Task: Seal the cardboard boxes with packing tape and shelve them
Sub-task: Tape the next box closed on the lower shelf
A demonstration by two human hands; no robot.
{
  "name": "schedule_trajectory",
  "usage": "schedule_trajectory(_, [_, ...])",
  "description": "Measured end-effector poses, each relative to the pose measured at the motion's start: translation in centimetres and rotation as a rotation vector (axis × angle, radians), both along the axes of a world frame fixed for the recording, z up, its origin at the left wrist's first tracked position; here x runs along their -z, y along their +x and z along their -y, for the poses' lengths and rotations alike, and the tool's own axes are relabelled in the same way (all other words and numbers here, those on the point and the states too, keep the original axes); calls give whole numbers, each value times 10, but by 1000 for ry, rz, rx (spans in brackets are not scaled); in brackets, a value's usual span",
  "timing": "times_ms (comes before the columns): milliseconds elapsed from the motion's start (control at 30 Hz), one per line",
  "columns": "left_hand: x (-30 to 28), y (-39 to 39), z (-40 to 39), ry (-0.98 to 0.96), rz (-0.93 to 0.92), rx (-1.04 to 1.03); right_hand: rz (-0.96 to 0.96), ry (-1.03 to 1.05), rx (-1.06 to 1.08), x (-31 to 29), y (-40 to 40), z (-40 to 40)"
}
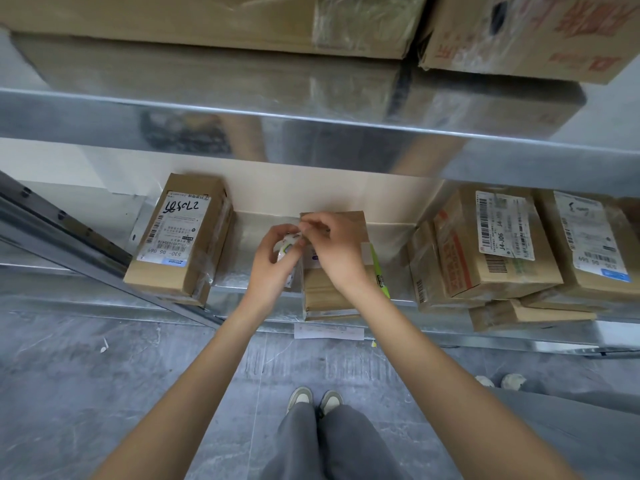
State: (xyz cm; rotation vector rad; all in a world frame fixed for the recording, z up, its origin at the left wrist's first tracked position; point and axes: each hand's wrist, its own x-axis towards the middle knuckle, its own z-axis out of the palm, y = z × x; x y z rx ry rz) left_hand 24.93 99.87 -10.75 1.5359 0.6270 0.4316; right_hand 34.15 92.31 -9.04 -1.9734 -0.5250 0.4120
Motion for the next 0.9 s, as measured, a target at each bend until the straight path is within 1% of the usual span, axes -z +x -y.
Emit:
schedule_trajectory(67, [2,-3,-2,22,-26,25,26,25,29,-3,-4,-3])
schedule_trajectory(233, [0,-14,-4,123,-204,-4,173,44,31,-1,-18,-1])
schedule_trajectory(267, [-1,-17,-3,153,-246,2,167,55,30,0,-19,0])
schedule_trajectory(333, [-5,-23,-2,169,-284,7,82,81,22,-2,-24,-1])
schedule_trajectory(400, [-8,-26,-2,72,-170,-4,25,103,30,-3,-28,-2])
schedule_trajectory(433, [-8,-27,-2,14,-100,-6,26,111,36,-2,-30,-2])
schedule_trajectory(500, [-7,-29,-1,-50,-41,-30,50,119,42,-1,-35,-3])
schedule_trajectory(567, [-6,-29,2,-73,-38,-68,64,100,59,1,-39,-5])
schedule_trajectory(633, [-4,-30,5,-130,-57,-78,30,103,90,2,-41,-4])
schedule_trajectory(733, [1,-32,1,-250,-114,-91,-106,179,145,2,-41,0])
schedule_trajectory(833, [2,-34,0,-275,-152,-98,-251,241,207,2,-44,4])
schedule_trajectory(900, [-1,-33,2,-287,-124,-111,-319,271,236,2,-46,5])
